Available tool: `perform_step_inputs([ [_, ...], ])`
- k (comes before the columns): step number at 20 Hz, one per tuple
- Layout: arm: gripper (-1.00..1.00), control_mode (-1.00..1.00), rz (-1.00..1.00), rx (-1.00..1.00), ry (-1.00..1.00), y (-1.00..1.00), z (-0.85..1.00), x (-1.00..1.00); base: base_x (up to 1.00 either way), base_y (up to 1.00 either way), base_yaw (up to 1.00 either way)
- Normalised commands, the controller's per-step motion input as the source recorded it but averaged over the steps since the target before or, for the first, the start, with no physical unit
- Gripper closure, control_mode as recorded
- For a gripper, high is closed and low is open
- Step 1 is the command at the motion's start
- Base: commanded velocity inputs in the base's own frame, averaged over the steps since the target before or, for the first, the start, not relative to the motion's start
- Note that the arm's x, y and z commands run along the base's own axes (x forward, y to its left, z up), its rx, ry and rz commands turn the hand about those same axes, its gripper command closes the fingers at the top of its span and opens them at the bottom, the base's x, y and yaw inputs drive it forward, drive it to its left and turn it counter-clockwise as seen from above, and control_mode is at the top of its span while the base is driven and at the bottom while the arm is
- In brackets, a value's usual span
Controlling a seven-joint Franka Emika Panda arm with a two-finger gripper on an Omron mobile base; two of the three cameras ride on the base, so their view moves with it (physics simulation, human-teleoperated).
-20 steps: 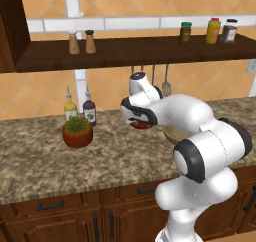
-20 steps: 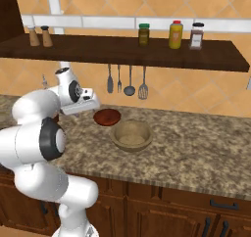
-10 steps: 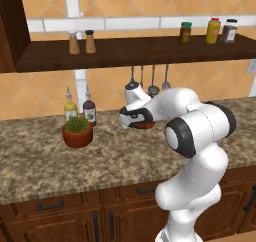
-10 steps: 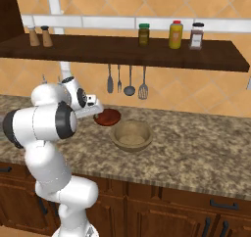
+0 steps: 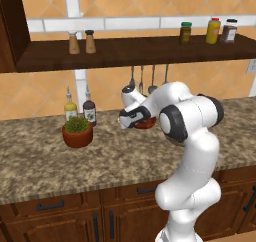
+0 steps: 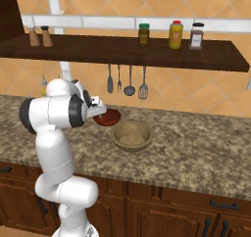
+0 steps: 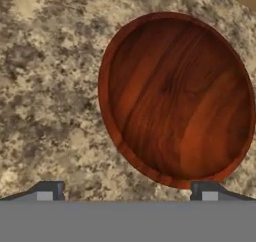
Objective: Pick up the bowls on the counter and stack them on top of one another in the open cabinet. Place the smaller bowl on top of the larger bowl.
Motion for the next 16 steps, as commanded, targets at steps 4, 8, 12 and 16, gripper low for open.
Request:
perform_step_inputs([
  [4,-1.0,-1.0,0.0,-0.05,0.0,0.0,-0.38,0.49,0.0,0.0,0.0],
  [8,-1.0,-1.0,0.0,-0.05,0.0,0.0,-0.37,0.44,0.0,0.0,0.0],
  [12,1.0,-1.0,0.0,-0.02,0.0,0.0,-0.21,0.41,0.0,0.0,0.0],
  [16,1.0,-1.0,0.0,0.0,0.0,-0.02,-0.18,0.28,0.0,0.0,0.0],
])
